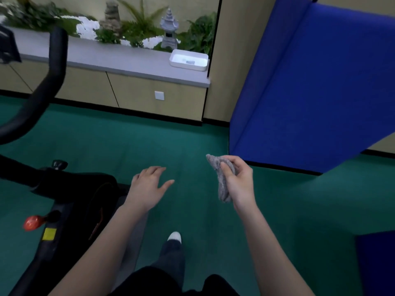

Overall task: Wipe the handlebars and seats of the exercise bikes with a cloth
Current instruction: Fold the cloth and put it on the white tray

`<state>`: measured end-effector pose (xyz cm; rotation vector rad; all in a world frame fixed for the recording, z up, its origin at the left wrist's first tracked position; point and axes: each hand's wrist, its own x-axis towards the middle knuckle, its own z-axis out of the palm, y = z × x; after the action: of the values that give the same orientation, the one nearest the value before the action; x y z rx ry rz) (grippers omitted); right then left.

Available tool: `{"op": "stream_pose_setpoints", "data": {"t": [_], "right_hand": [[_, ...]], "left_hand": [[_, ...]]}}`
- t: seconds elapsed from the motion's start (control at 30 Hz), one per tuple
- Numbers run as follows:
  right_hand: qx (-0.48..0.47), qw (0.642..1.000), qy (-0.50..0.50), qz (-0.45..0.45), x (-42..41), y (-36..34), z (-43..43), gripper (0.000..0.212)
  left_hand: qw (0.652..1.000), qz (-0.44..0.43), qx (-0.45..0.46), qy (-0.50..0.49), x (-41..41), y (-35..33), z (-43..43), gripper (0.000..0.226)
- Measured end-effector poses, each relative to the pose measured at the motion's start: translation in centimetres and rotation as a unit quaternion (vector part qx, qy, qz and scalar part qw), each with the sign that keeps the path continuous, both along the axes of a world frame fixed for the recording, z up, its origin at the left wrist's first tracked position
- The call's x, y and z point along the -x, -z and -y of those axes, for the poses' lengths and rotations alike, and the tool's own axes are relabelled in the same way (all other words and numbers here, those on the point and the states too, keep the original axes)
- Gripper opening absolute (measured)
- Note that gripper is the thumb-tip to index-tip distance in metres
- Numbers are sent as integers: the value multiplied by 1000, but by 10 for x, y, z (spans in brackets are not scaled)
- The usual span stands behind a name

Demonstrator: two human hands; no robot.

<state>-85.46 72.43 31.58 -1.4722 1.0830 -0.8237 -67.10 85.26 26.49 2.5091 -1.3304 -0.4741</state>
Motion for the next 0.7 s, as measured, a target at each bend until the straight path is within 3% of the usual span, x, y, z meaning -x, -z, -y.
{"op": "stream_pose_setpoints", "data": {"t": [0.27,0.7], "right_hand": [[-9,999,-24,-26,-84,-3,91,15],[-9,995,-92,-27,-191,6,258,13]], "left_hand": [[999,-2,-46,0,-99,-9,91,60],[997,-15,-20,-68,-174,-12,248,57]]}}
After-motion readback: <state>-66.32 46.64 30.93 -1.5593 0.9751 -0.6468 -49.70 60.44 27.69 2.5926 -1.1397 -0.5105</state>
